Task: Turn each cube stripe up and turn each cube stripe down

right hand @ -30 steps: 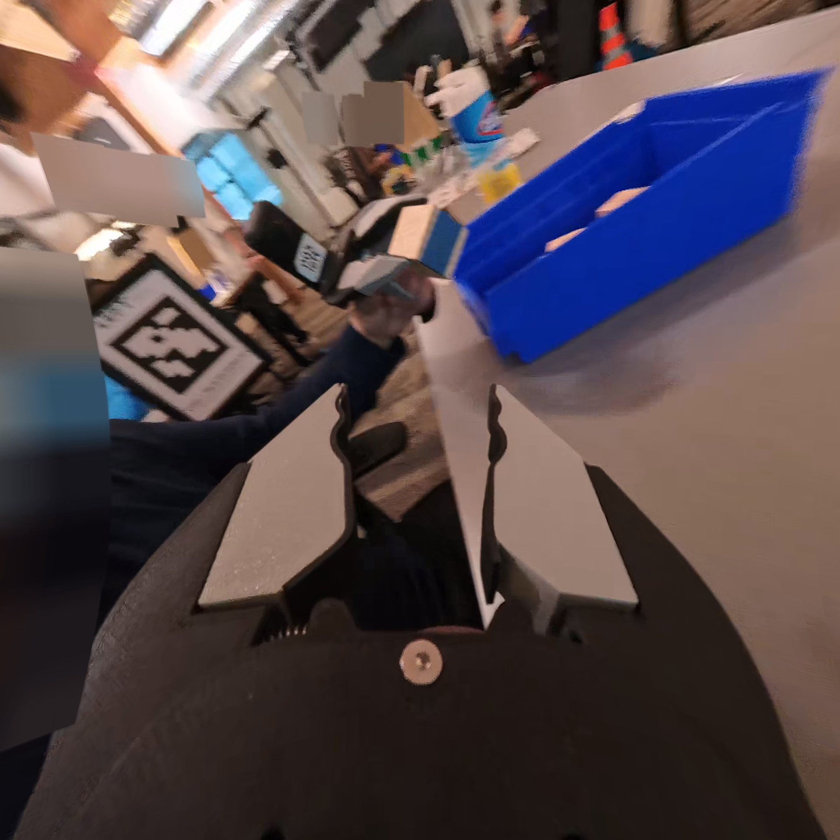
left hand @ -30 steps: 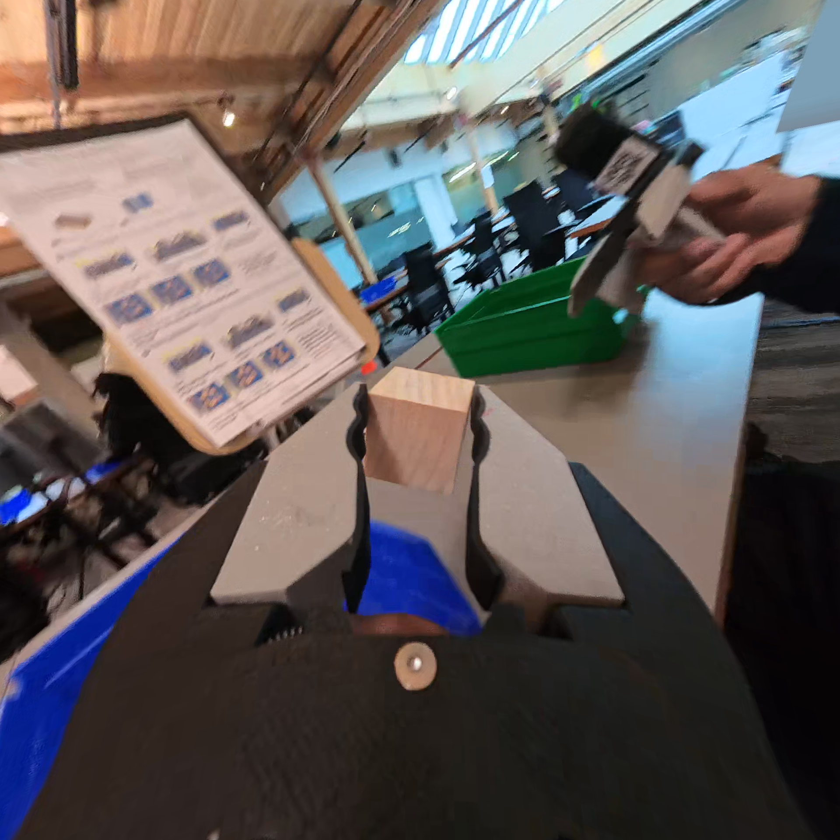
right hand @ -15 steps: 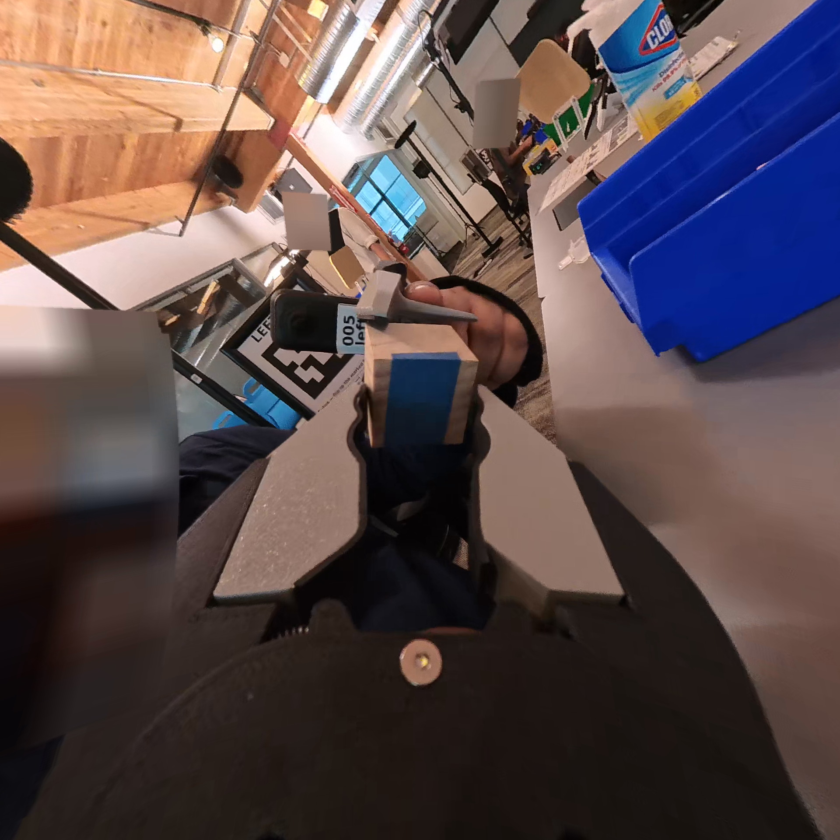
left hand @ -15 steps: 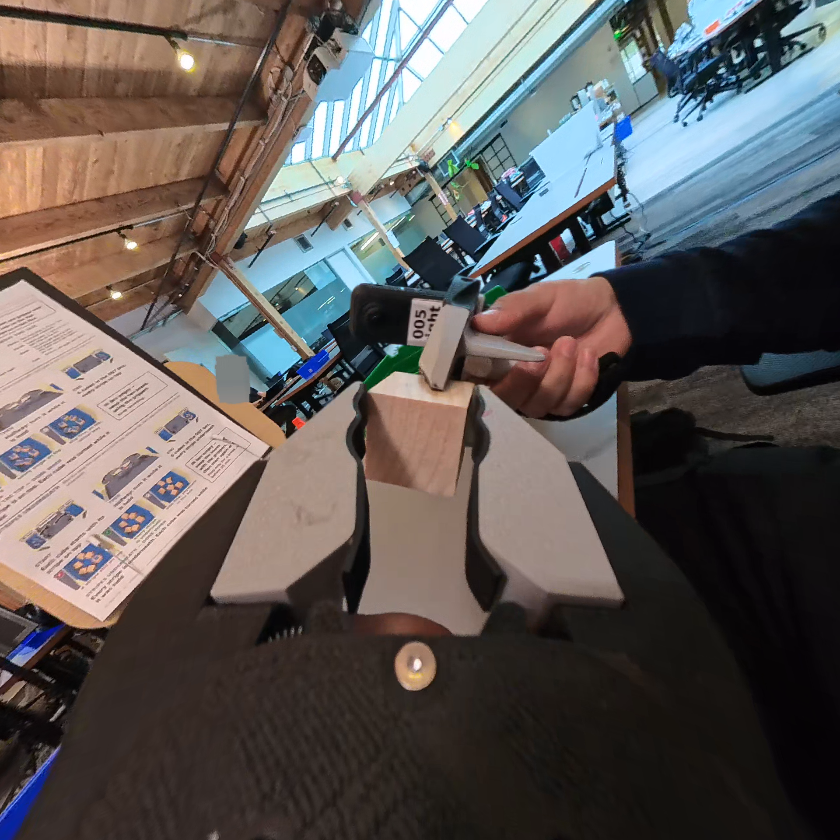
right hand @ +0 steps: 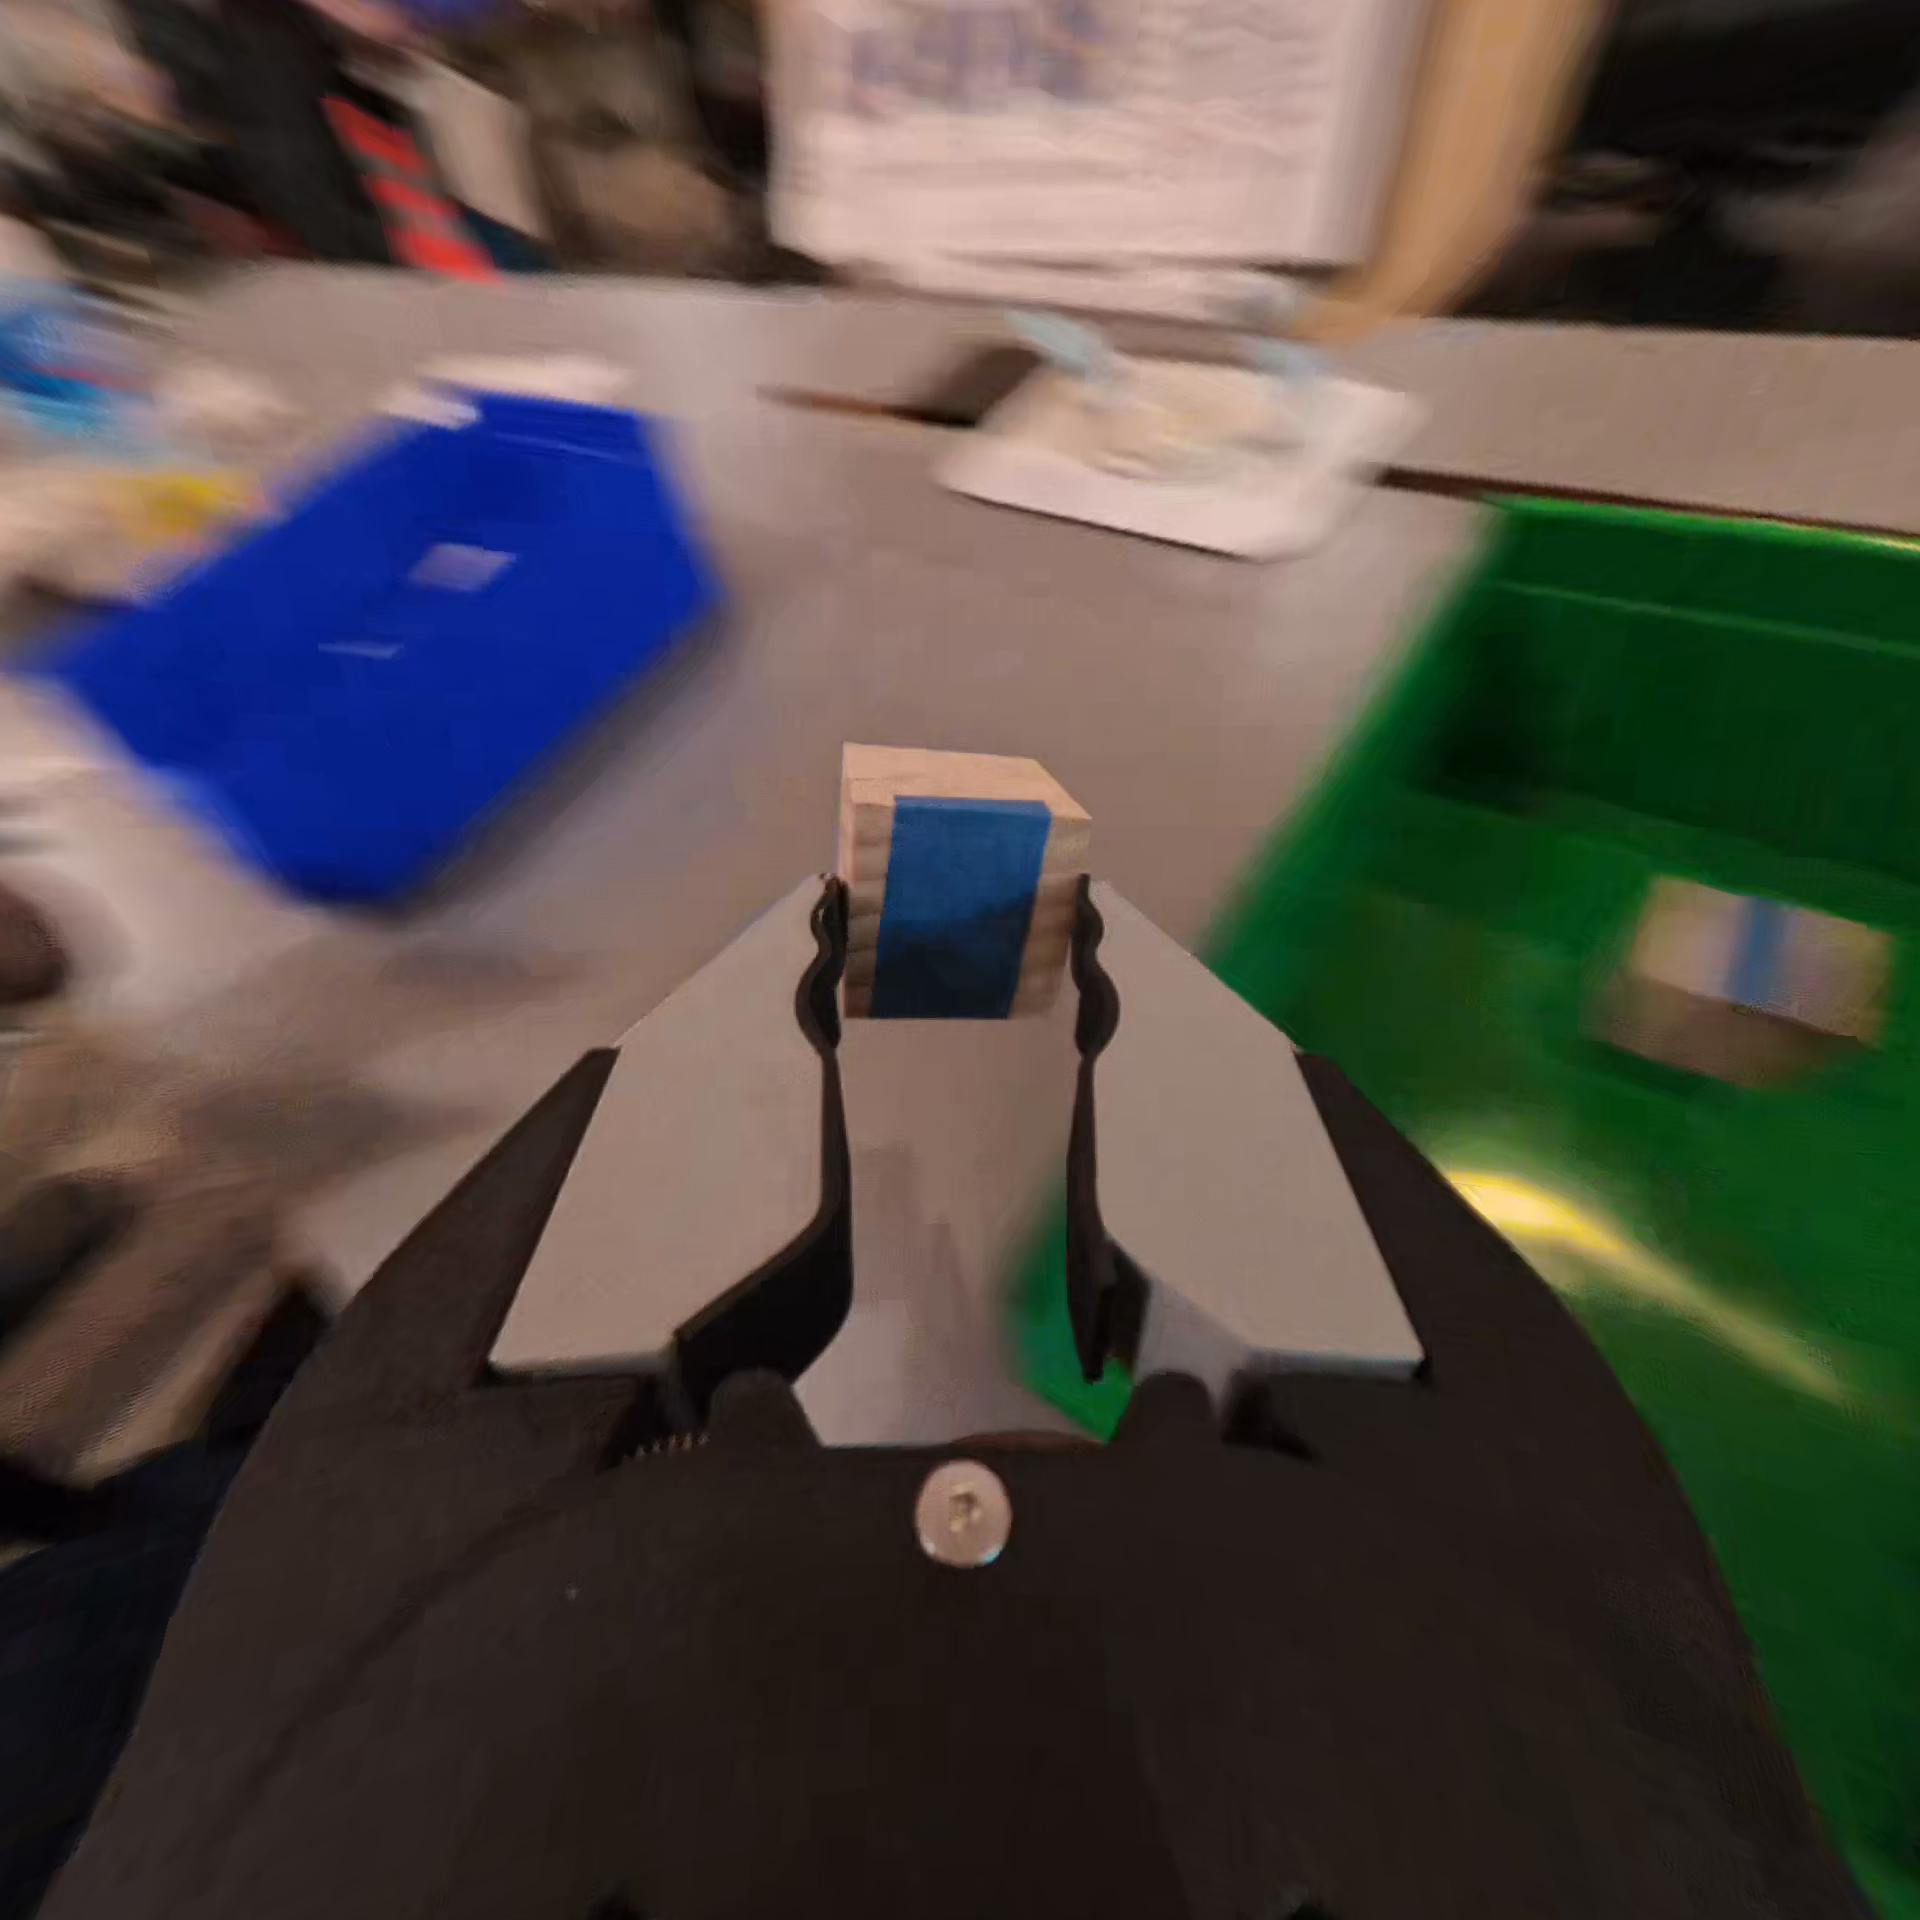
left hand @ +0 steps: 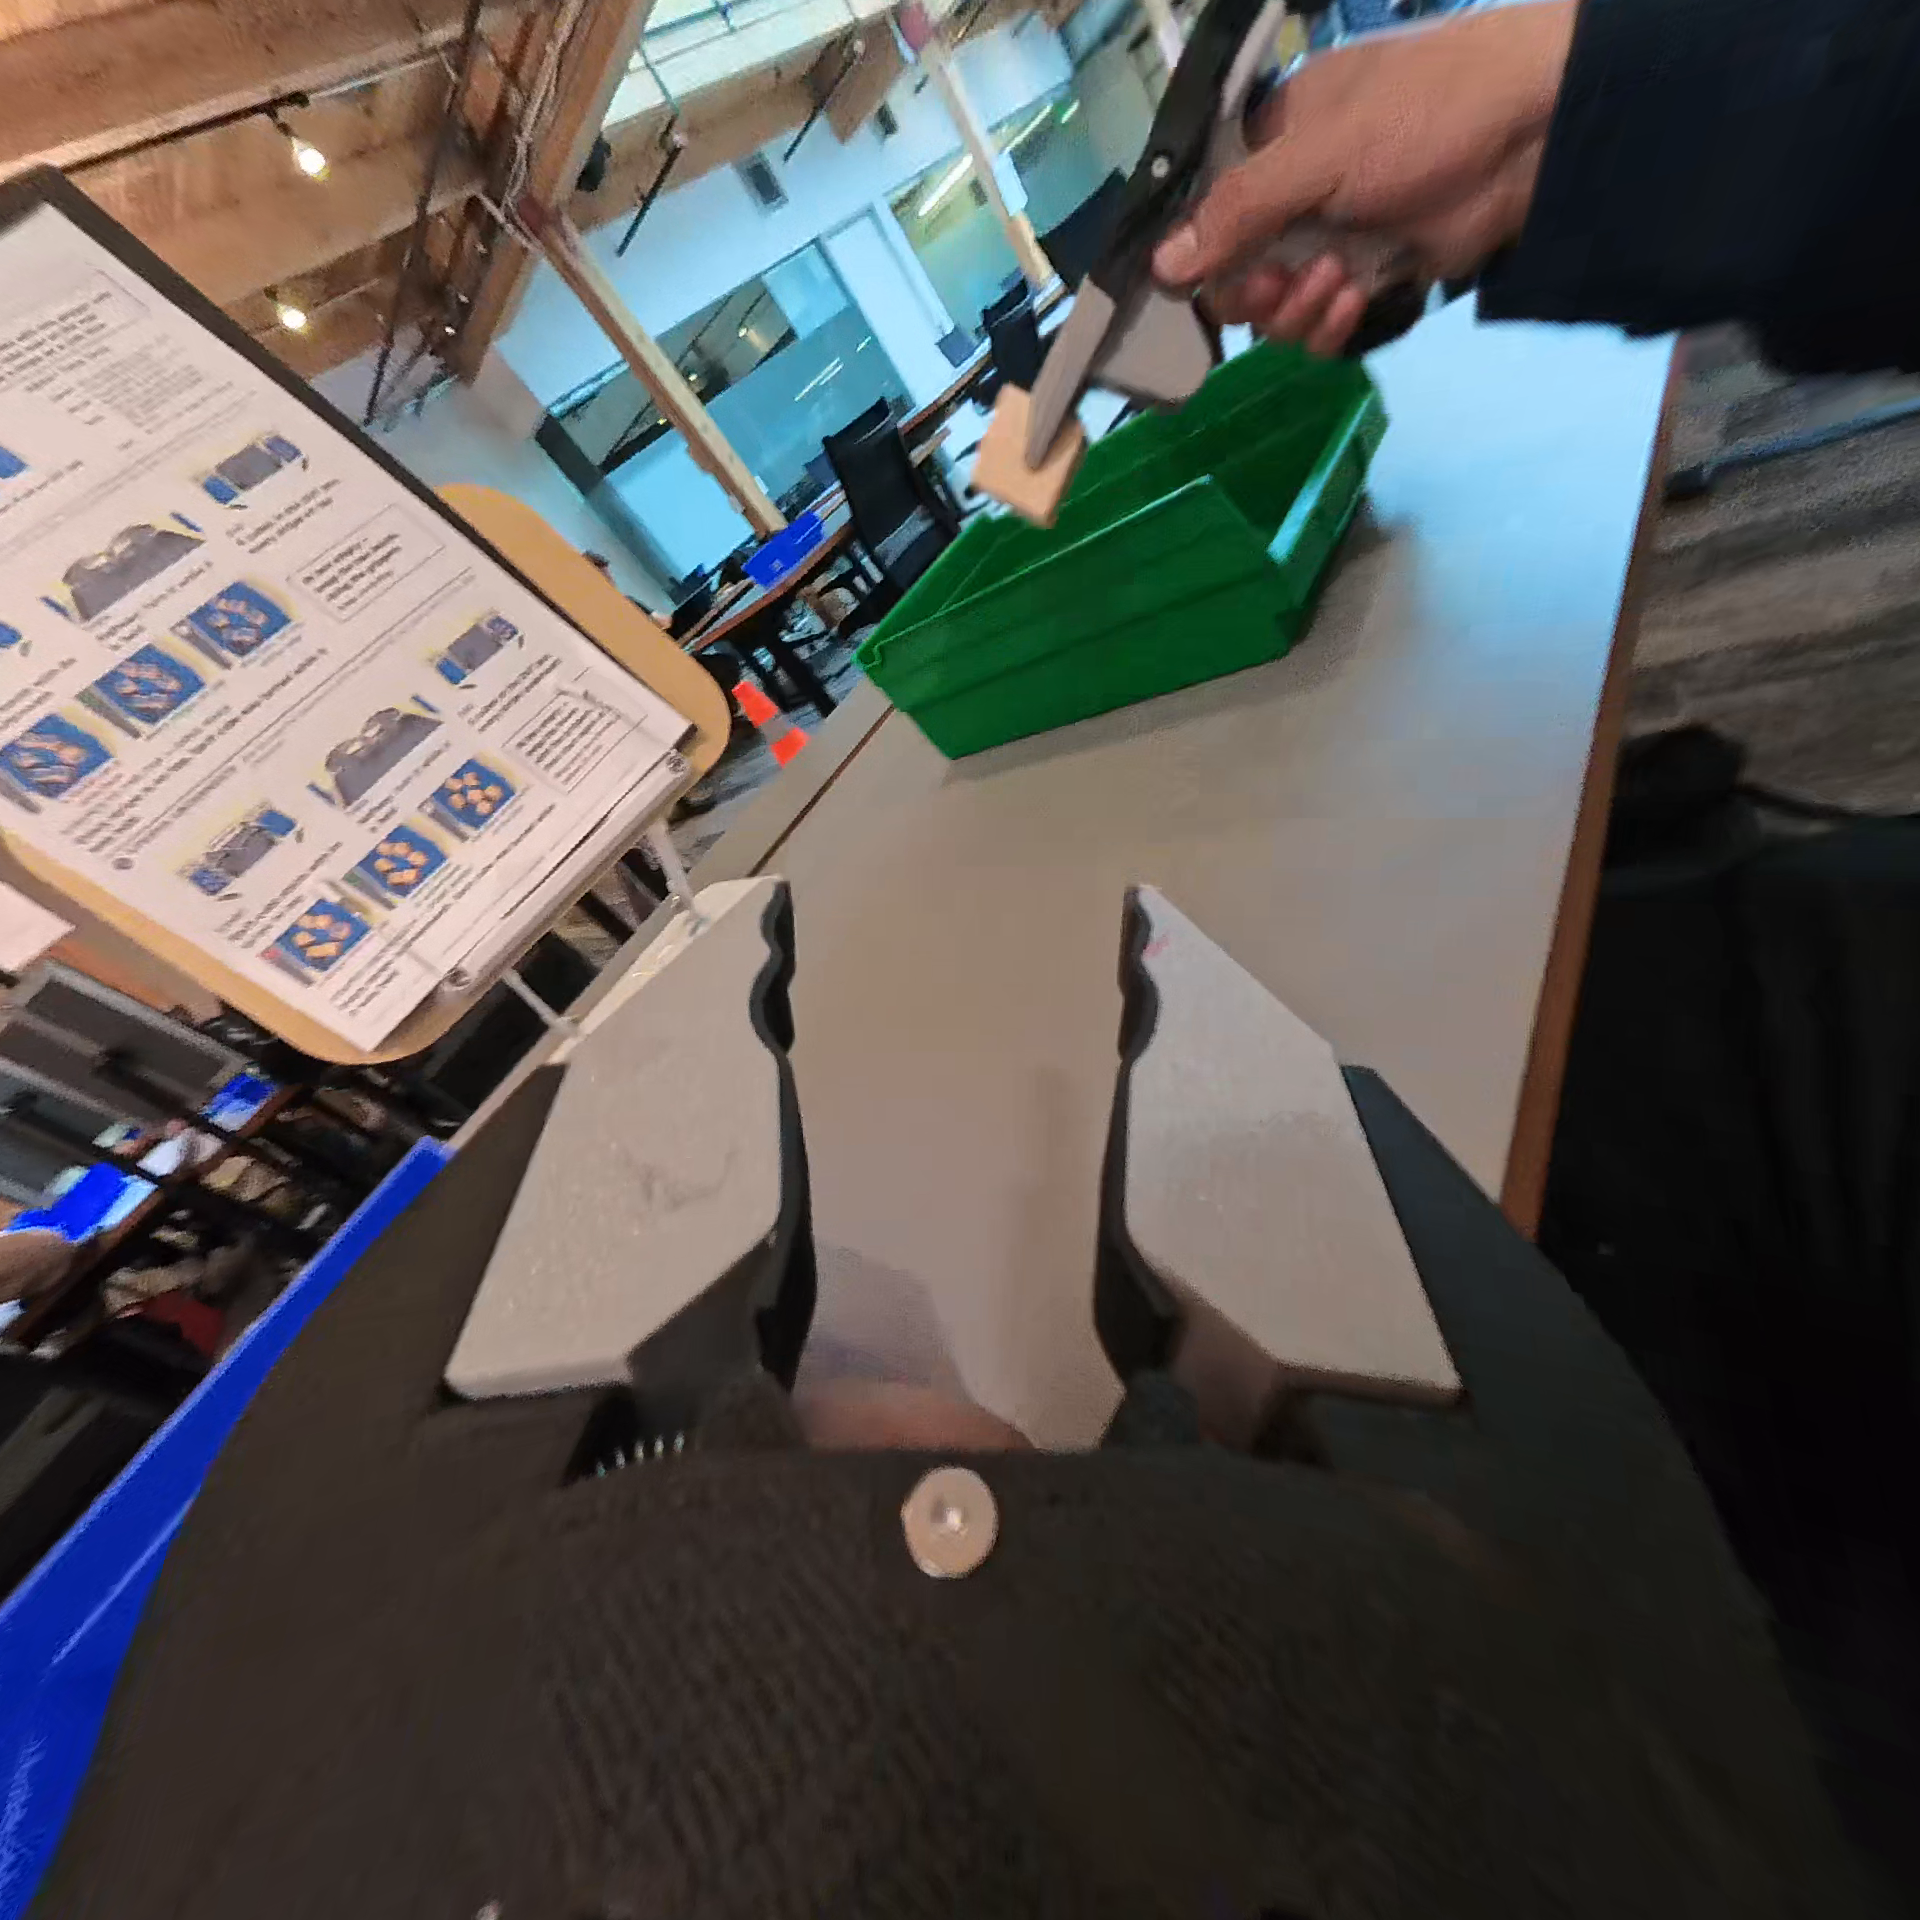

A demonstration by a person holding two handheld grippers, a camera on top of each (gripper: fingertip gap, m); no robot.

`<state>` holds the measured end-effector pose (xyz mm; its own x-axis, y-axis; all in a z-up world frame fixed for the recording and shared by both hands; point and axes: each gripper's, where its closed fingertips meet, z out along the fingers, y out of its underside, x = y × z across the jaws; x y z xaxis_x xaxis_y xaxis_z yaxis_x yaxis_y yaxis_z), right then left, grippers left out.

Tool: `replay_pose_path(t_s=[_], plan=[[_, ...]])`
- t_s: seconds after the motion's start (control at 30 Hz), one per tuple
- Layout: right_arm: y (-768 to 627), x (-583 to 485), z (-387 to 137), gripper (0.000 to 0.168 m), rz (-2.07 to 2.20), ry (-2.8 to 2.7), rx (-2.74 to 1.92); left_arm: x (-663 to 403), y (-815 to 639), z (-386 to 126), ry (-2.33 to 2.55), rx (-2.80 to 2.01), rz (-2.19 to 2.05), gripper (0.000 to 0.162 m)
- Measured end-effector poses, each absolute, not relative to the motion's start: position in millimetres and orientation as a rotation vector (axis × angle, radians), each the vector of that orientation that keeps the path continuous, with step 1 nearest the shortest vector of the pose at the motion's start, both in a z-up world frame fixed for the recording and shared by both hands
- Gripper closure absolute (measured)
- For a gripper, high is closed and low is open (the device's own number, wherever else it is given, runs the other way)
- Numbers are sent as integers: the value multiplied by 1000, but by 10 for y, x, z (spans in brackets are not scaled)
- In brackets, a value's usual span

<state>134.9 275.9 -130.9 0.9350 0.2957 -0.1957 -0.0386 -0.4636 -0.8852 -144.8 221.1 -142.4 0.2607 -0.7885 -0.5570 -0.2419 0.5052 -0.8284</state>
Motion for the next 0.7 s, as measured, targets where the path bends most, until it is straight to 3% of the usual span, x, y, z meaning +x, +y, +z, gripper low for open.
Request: replay_pose_path(t_s=[0.17, 0.4, 0.5, 0.7], plan=[[2935, 2773, -1960, 127, -109, 14, -2436, -1456, 2383, -1391, 1245, -1099, -468, 106], [3081, 3160, -2651, 123, -225, 46, -2721, -1528, 2634, -1556, 1218, -1263, -388, 106], [3042, 3111, -2481, 107, -220, 40, -2668, -1591, 2672, -1587, 1218, -1291, -361, 106], [2767, 2430, -1457, 106, 68, 24, -2204, -1887, 3012, -1746, 1142, -1520, -319, 102]])
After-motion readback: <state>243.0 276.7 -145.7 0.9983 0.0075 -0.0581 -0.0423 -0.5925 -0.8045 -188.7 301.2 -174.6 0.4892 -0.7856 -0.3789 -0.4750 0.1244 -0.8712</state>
